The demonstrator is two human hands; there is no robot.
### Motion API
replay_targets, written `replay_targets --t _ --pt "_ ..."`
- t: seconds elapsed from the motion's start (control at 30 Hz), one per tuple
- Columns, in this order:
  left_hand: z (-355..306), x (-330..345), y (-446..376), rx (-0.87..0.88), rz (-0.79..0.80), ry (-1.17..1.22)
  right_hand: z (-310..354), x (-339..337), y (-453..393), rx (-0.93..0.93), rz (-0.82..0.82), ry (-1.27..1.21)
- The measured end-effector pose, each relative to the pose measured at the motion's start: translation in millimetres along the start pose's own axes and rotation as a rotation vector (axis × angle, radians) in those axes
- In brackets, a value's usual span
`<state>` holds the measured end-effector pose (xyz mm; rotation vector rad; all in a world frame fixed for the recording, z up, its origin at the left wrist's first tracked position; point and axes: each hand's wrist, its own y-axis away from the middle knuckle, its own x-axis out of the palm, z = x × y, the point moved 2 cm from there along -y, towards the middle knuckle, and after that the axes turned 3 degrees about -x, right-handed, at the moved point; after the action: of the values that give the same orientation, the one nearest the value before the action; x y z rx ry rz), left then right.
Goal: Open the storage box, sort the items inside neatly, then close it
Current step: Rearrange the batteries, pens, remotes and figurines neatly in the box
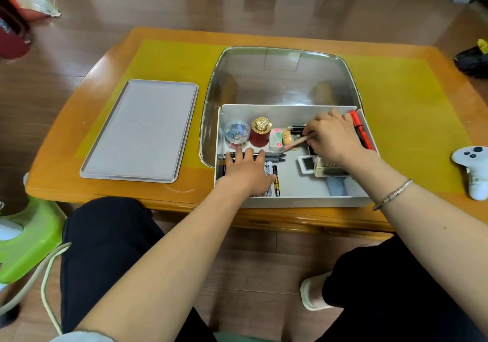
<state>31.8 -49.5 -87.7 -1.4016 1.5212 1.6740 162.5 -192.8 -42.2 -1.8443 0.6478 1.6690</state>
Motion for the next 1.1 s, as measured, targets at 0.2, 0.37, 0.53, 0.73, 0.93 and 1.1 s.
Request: replay_targets --t 0.2,0.37,0.53,0.73,0.93,1.1 --pt "1.5 0.6 -0.3 -0.009 -0.001 0.01 -6.6 -6.6 -0.5 -0.012 -0.039 -0.047" --pt "1.6 -0.3 -1.0 -0.018 0.005 -0.003 -28.5 -19.3 10.4 0.096 -0.2 -0.154" --pt "-0.7 -3.7 -1.8 -0.016 -0.002 -0.044 -58.2 -21.2 19.0 0.25 -0.224 -0.223" --pt "-11.4 -17.1 6.6 0.089 -0.31 0.037 -63.9 -17.0 15.3 0.347 -0.214 -0.273" --pt "-39.6 -53.7 -16.3 0.242 -0.57 0.127 -62.1 -21.6 16.7 0.288 -0.209 -0.214" --pt "-60.4 -59.6 -45.9 0.237 -0.545 -0.043 -52.3 -16.1 21.8 0.198 -0.103 -0.224"
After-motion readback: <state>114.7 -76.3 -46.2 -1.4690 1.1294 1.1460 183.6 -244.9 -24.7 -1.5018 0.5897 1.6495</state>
